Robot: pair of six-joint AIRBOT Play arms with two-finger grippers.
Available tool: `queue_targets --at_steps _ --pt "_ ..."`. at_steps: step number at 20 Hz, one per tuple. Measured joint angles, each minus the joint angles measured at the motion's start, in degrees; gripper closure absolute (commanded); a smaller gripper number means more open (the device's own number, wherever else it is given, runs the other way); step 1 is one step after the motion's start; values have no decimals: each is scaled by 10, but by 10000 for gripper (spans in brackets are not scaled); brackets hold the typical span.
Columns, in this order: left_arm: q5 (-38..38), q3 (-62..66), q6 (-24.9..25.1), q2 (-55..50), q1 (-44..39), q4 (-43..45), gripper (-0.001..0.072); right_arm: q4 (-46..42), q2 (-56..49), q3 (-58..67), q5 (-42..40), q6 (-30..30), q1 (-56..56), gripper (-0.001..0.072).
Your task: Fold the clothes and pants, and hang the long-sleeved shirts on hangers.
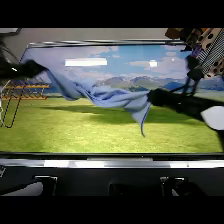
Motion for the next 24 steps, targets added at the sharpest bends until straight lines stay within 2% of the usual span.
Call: queue_targets --at_steps 3,7,11,13,16,20,22,24 --pt "-4 90 -37 78 40 9 694 -54 47 120 12 3 -1 682" --pt "-7 151 -100 193 97 35 694 -81 108 244 32 6 -1 683" --pt "-11 167 -174 282 133 109 695 -94 152 304 48 39 -1 683" --pt "-26 170 -193 299 140 134 695 -100 150 313 86 58 -1 682" --pt "-71 161 -199 285 143 152 694 -113 110 320 171 89 -1 682" --pt "-123 105 -176 209 99 149 694 -119 -11 315 299 108 -1 682" --pt "-127 62 -166 151 58 166 694 -119 -84 294 329 108 -1 682" --pt "-106 22 -158 82 17 192 694 -119 -158 268 323 104 -1 682"
